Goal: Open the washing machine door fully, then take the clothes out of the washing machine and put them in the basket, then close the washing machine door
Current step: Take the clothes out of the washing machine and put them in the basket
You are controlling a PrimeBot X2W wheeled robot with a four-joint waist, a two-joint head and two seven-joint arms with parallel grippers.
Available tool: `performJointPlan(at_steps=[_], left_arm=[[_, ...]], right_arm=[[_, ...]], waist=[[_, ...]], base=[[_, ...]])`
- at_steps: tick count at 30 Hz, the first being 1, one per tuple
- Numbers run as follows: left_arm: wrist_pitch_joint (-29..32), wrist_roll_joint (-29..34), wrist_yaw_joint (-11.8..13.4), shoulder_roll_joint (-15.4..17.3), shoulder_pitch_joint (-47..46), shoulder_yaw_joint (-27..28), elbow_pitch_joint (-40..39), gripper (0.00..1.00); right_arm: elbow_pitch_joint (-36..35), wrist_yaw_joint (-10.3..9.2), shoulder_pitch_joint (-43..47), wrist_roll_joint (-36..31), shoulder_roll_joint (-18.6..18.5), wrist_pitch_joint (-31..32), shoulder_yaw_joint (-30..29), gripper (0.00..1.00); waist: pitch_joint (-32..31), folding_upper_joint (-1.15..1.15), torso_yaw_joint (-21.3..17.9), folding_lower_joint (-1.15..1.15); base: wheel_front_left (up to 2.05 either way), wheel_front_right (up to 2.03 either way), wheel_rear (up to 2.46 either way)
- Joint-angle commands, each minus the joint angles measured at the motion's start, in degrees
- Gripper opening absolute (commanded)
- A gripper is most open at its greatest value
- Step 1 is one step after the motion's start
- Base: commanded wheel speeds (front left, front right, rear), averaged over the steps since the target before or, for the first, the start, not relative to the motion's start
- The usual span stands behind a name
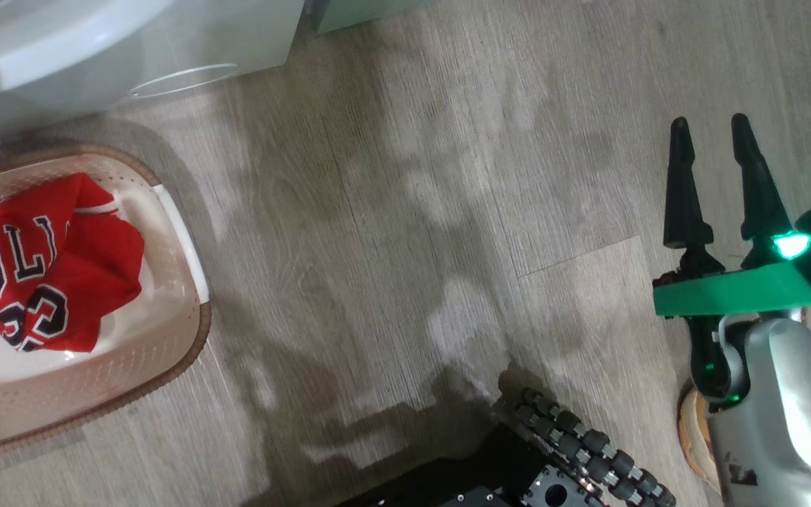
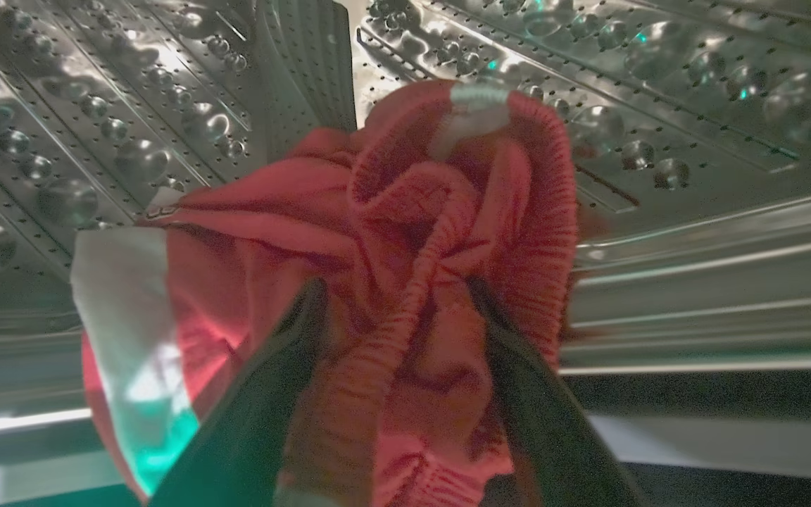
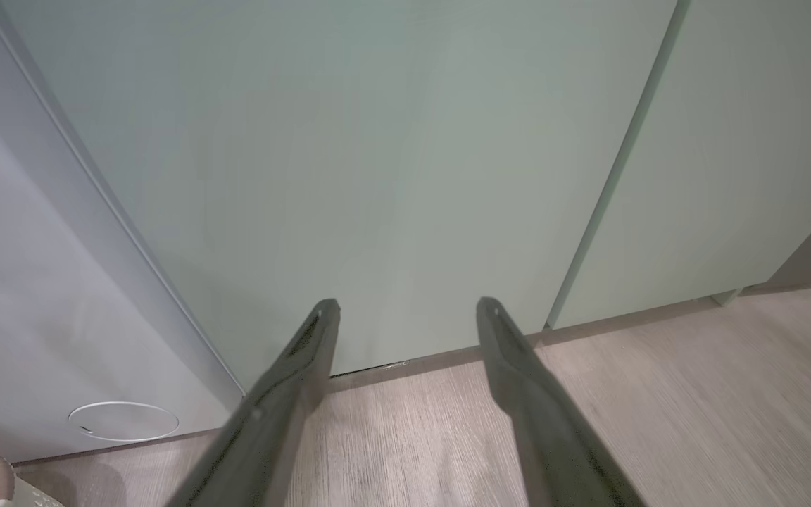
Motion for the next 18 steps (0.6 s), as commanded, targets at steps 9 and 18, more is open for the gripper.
performJointPlan(at_steps=[9, 18], left_arm=[[0.8, -3.8, 0.0, 2.4, 2.4, -4.3, -3.8, 0.0], [-0.8, -8.8, 0.0, 2.0, 8.5, -7.3, -6.0, 0.0]], right_arm=[[-1.0, 0.37, 0.3, -0.1, 0.2, -0.4, 0.2, 1.0], [-0.3, 0.37, 3.1, -0.7, -1.4, -0.4, -0.6, 1.0]], waist=[[-2.0, 0.0, 1.2, 0.0], [-9.4, 0.0, 4.2, 0.0]], base=[[0.0, 0.0, 0.0], [0.0, 0.0, 0.0]])
